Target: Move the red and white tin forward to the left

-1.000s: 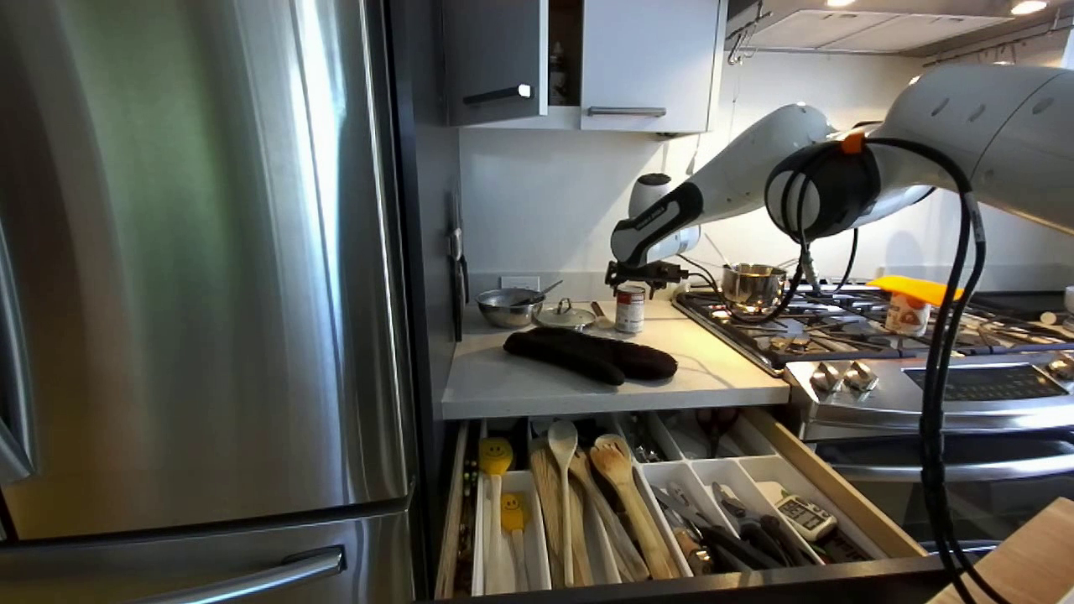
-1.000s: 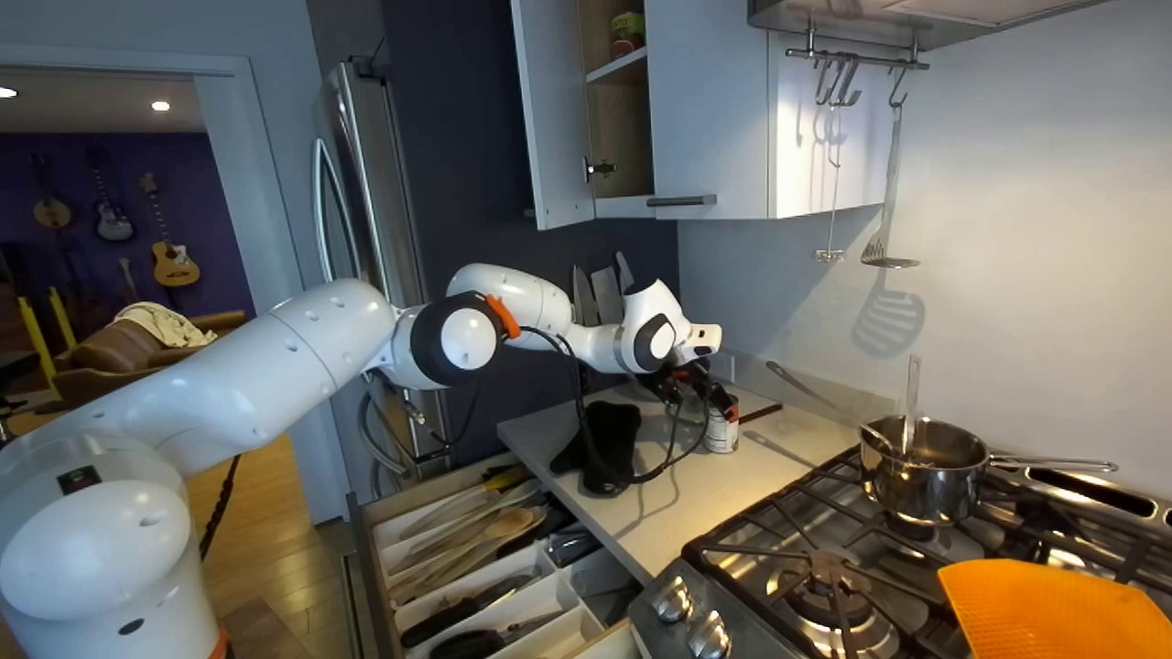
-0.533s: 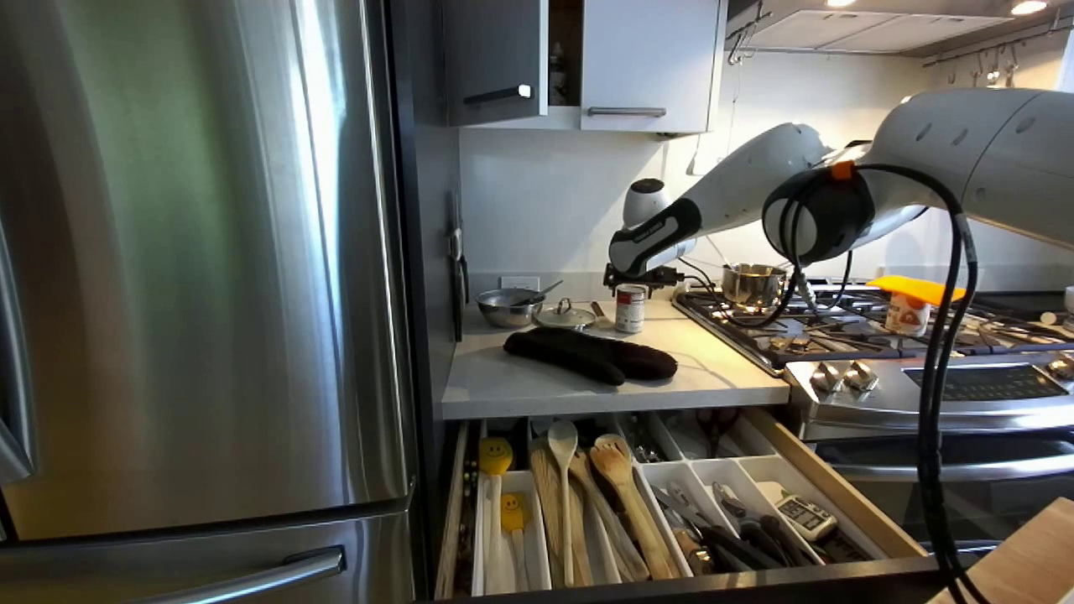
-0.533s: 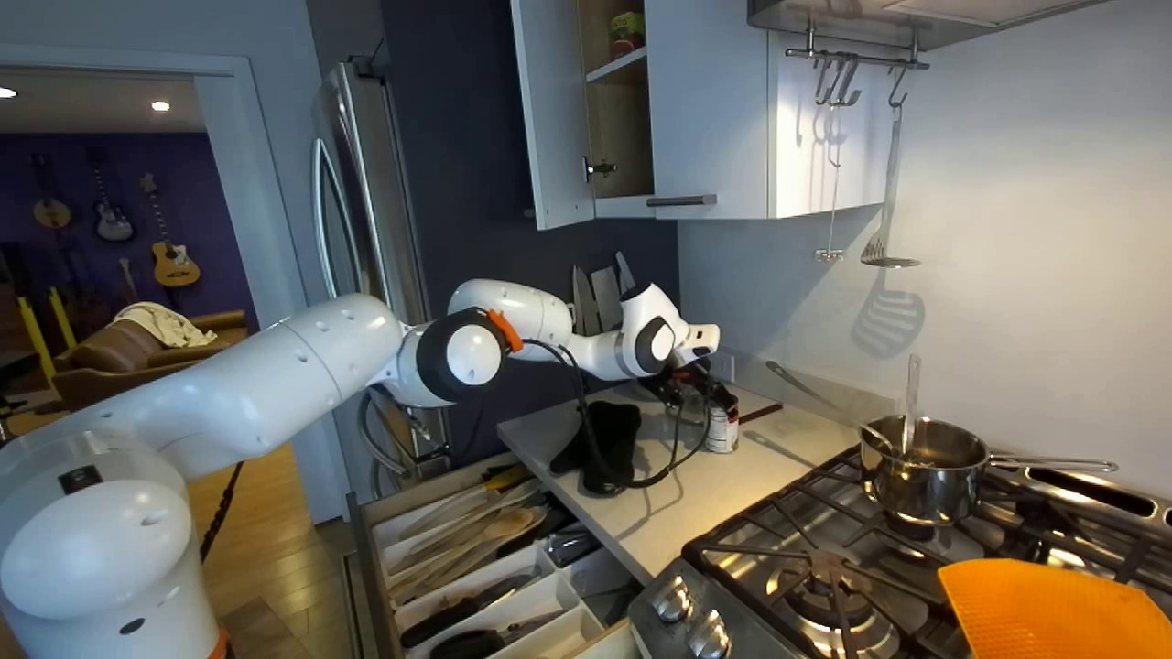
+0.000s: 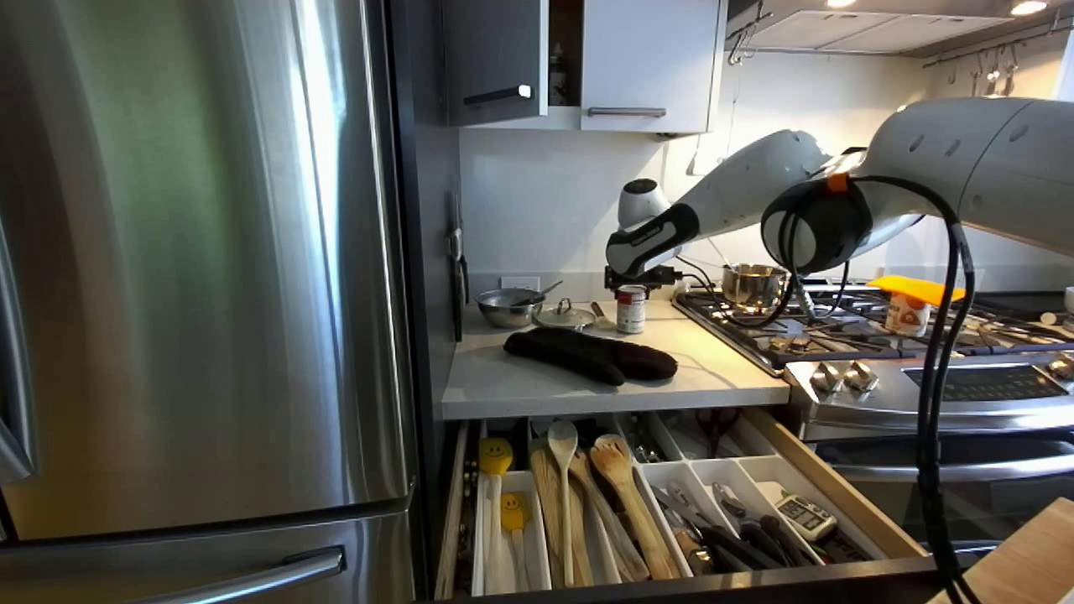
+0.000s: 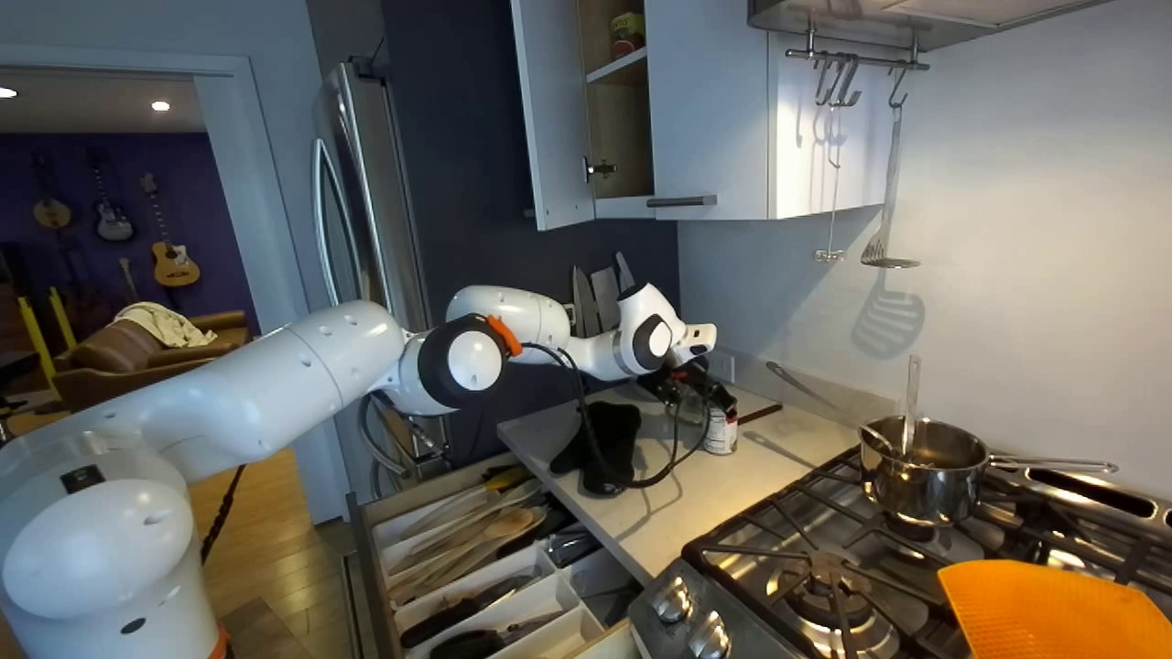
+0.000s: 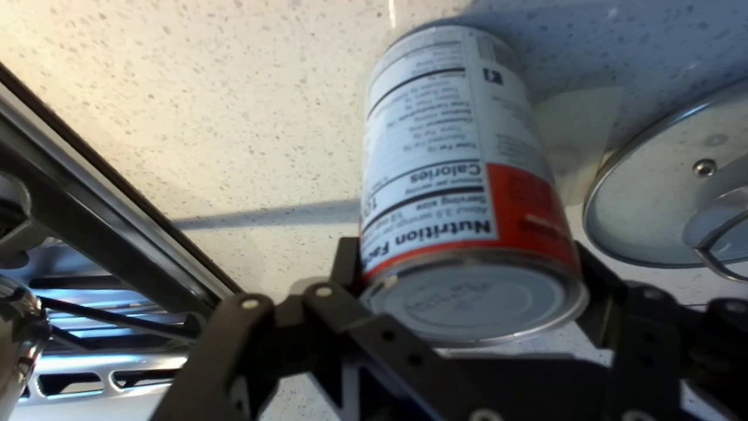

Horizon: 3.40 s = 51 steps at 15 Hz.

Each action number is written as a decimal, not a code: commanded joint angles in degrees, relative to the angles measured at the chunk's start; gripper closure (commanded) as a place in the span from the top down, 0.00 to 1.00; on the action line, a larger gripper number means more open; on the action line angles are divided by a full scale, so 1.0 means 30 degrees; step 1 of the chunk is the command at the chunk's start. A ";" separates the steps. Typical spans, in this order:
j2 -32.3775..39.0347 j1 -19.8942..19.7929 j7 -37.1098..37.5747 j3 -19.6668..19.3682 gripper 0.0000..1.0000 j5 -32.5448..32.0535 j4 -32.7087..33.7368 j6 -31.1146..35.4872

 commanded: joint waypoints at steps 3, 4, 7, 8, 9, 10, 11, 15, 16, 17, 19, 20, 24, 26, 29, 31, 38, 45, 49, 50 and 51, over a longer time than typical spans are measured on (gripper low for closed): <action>-0.0446 -0.0176 -0.1239 0.0692 0.58 0.0288 0.0428 -0.2102; -0.0683 -0.0236 -0.1470 0.0875 0.58 0.0408 0.0255 -0.2114; -0.1433 -0.0561 -0.2491 0.1797 0.58 0.0906 -0.0546 -0.1664; -0.1653 -0.0693 -0.2855 0.2134 0.58 0.1076 -0.0786 -0.1318; -0.1886 -0.0790 -0.3103 0.2354 0.58 0.1197 -0.1018 -0.1123; -0.2256 -0.0888 -0.3474 0.2600 0.58 0.1300 -0.1428 -0.0855; -0.2606 -0.0996 -0.3947 0.2897 0.58 0.1425 -0.1807 -0.0581; -0.4827 -0.1303 -0.7357 0.4417 0.58 0.1666 -0.4768 0.2262; -0.5460 -0.1435 -0.8515 0.4996 0.58 0.1714 -0.5752 0.3205; -0.5874 -0.1724 -0.9936 0.5804 0.58 0.1612 -0.6411 0.3988; -0.6852 -0.2276 -1.2552 0.7166 0.58 0.1656 -0.7974 0.4974; -0.7366 -0.2556 -1.3622 0.7772 0.58 0.1673 -0.8792 0.5216; -0.9194 -0.3973 -1.7075 0.9942 0.58 0.2080 -1.1993 0.5837; -1.0138 -0.4799 -1.8627 1.0950 0.58 0.2369 -1.3668 0.6357; -1.1492 -0.6461 -2.1089 1.2910 0.58 0.3105 -1.6226 0.7334; -1.2390 -0.7827 -2.2845 1.4492 0.58 0.3633 -1.8015 0.8012; -1.5980 -1.4017 -2.9624 2.1473 0.58 0.5966 -2.4756 0.9074; -1.6529 -1.8153 -3.2358 2.6545 0.83 0.7545 -2.6987 0.8858; -1.6790 -1.8518 -3.2474 2.6817 0.83 0.7588 -2.7417 0.8863; -1.6790 -1.8533 -3.2484 2.6817 0.83 0.7588 -2.7419 0.8863; -1.6790 -1.8541 -3.2491 2.6817 0.83 0.7588 -2.7419 0.8863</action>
